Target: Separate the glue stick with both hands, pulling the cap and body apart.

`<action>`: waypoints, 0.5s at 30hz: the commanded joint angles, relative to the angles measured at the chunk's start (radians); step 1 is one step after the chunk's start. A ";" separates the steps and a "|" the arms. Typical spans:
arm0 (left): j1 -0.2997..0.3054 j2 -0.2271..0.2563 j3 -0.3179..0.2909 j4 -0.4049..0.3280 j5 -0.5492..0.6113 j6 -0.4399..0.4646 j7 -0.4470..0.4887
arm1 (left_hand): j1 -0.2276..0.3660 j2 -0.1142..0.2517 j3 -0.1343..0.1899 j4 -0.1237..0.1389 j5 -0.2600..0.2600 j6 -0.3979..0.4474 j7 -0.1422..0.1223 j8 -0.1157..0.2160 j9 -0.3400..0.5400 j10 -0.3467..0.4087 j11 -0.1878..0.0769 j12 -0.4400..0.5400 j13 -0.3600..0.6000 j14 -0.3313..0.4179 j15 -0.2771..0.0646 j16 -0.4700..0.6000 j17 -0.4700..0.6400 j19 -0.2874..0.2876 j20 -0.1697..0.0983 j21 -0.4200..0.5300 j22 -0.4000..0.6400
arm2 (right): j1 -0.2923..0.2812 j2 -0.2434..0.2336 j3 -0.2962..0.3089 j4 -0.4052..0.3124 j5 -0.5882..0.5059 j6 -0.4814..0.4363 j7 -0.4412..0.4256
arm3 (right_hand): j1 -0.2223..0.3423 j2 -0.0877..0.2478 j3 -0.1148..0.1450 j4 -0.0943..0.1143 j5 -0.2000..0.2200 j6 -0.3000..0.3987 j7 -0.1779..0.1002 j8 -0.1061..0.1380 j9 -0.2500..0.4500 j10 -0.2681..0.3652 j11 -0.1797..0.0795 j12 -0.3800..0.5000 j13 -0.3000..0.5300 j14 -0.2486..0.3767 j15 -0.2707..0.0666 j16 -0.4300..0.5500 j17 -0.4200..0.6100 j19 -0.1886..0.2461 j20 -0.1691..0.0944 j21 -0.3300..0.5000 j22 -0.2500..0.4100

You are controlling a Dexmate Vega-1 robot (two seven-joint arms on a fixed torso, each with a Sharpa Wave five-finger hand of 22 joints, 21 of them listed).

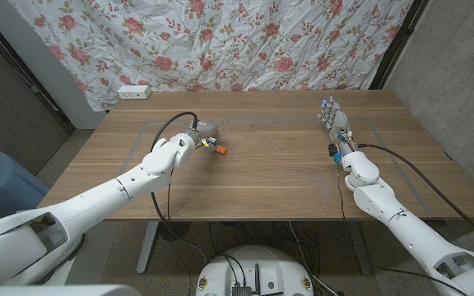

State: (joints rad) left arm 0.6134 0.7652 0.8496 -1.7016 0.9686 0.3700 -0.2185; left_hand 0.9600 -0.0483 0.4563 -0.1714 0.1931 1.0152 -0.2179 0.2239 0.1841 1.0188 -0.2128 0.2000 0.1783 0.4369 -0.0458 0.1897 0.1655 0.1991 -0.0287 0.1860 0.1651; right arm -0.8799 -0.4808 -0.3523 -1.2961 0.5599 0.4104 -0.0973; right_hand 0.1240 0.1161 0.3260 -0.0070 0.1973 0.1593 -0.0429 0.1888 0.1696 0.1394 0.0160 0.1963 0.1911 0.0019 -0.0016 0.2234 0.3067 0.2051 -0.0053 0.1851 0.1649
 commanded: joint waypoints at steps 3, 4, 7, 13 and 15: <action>0.010 0.005 -0.001 -0.022 0.023 0.018 0.000 | 0.009 0.016 -0.008 -0.001 0.002 0.094 0.016 -0.005 0.004 0.040 -0.012 0.007 0.007 0.023 -0.149 0.005 0.005 0.014 0.008 0.005 0.002 | -0.006 -0.002 0.005 -0.004 0.003 0.009 0.001 | -0.009 0.029 0.003 -0.005 -0.003 0.008 -0.001 0.004 0.006 0.010 0.002 0.007 0.003 0.007 -0.002 0.005 0.000 0.008 0.006 0.006 0.004; 0.013 0.003 -0.003 -0.023 0.023 0.024 0.003 | 0.011 0.019 -0.011 0.000 0.002 0.093 0.016 -0.007 0.005 0.046 -0.013 0.006 0.007 0.033 -0.149 0.007 0.006 0.029 0.009 0.009 0.002 | -0.007 -0.002 0.005 -0.004 0.002 0.010 0.001 | -0.009 0.029 0.003 -0.005 -0.003 0.008 -0.001 0.004 0.006 0.010 0.003 0.007 0.003 0.007 -0.003 0.005 0.000 0.008 0.006 0.006 0.004; 0.015 0.005 -0.004 -0.029 0.028 0.027 -0.001 | 0.014 0.021 -0.017 0.000 0.002 0.090 0.019 -0.010 0.006 0.053 -0.013 0.004 0.008 0.048 -0.146 0.009 0.007 0.043 0.010 0.011 0.002 | -0.008 -0.003 0.006 -0.006 0.003 0.009 0.001 | -0.010 0.030 0.003 -0.005 -0.003 0.009 -0.001 0.004 0.006 0.011 0.002 0.007 0.003 0.007 -0.002 0.005 0.000 0.008 0.006 0.006 0.004; 0.022 0.009 -0.013 -0.043 0.026 0.027 0.005 | 0.026 0.027 -0.037 0.000 0.002 0.089 0.020 -0.016 0.009 0.059 -0.013 -0.003 0.008 0.098 -0.146 0.013 0.007 0.127 -0.005 0.031 0.006 | -0.009 -0.006 0.006 -0.010 0.002 0.009 0.002 | -0.011 0.030 0.004 -0.006 -0.003 0.009 -0.001 0.003 0.006 0.011 0.002 0.006 0.003 0.006 -0.001 0.005 0.000 0.008 0.007 0.006 0.005; 0.024 0.008 -0.015 -0.047 0.028 0.032 0.000 | 0.027 0.028 -0.042 0.001 0.002 0.087 0.021 -0.017 0.010 0.059 -0.013 -0.004 0.008 0.111 -0.143 0.015 0.008 0.149 -0.007 0.036 0.007 | -0.010 -0.006 0.007 -0.011 0.002 0.010 0.002 | -0.011 0.030 0.004 -0.006 -0.003 0.009 -0.001 0.003 0.006 0.010 0.001 0.006 0.003 0.007 -0.001 0.005 0.000 0.008 0.008 0.006 0.005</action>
State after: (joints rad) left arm 0.6271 0.7703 0.8457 -1.7278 0.9898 0.3916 -0.2176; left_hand 0.9770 -0.0309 0.4208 -0.1717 0.1923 1.0247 -0.2091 0.2068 0.1914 1.0359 -0.1981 0.2000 0.1787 0.5283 -0.0488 0.1967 0.1702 0.3184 -0.0325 0.2131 0.1656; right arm -0.8864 -0.4834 -0.3478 -1.3010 0.5616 0.4175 -0.0972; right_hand 0.1240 0.1161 0.3260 -0.0069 0.1973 0.1608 -0.0413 0.1888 0.1696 0.1394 0.0160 0.1962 0.1911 0.0019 -0.0016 0.2234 0.3067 0.2090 -0.0014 0.1851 0.1650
